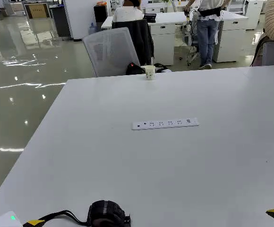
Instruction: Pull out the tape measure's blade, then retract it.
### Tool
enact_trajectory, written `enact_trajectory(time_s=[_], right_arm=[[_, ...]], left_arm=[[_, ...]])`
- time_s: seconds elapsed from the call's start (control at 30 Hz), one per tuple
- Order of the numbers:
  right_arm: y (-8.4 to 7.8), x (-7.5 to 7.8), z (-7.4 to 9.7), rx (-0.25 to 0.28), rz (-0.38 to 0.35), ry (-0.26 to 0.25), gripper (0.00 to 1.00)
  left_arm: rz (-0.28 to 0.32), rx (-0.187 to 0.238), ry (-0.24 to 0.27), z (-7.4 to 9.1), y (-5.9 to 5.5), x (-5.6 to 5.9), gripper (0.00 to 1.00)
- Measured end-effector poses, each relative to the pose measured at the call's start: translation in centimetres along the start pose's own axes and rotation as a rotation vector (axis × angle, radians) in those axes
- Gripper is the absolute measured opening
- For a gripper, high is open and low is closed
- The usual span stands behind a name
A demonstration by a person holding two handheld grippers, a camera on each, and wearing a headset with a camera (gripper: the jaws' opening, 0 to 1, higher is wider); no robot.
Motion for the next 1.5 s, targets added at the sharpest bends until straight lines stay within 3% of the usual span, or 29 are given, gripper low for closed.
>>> enact_trajectory(time_s=[0.53,0.77,0.83,1.0,1.13,1.2,1.27,1.43,1.5], right_arm=[[-0.4,-0.1,0.2,-0.005,-0.002,-0.005,0.99],[-0.5,-0.2,0.2,-0.011,0.014,-0.007,0.99],[-0.4,-0.1,0.3,-0.011,0.026,-0.007,0.99],[-0.3,0.2,0.6,-0.022,0.03,-0.008,0.99],[-0.1,0.3,0.9,-0.009,0.022,-0.007,0.99],[0.0,0.2,0.9,0.005,0.019,-0.002,0.99],[-0.1,-0.2,0.8,0.004,0.021,0.029,0.99],[-0.5,-1.0,0.2,-0.031,0.042,0.065,0.99],[-0.4,-1.4,0.0,-0.029,0.062,0.084,0.99]], left_arm=[[0.007,-0.009,-0.005,0.3,-0.5,0.2,0.99],[-0.055,-0.055,-0.027,0.8,-0.6,-0.3,0.99],[-0.019,-0.046,-0.057,1.2,-0.2,-0.3,0.99],[-0.099,-0.101,-0.039,2.6,0.0,-0.3,0.99],[-0.103,-0.086,-0.041,3.2,1.1,0.5,0.99],[-0.131,-0.099,-0.067,2.9,1.0,1.0,0.99],[-0.212,-0.134,-0.095,2.5,0.7,1.4,0.99],[-0.222,-0.125,-0.108,1.5,1.4,1.4,0.99],[-0.255,-0.111,-0.148,1.4,2.1,1.8,0.99]])
Point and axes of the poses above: the centre of the closed fingertips' face, and the gripper's own axes: z roughly backward along the fingers, x roughly to its right, y roughly out of its top, the point moved 4 cm from there along z, roughly backward along the fingers, and after that the axes turned 8 degrees about -z, right-handed, at the moved point
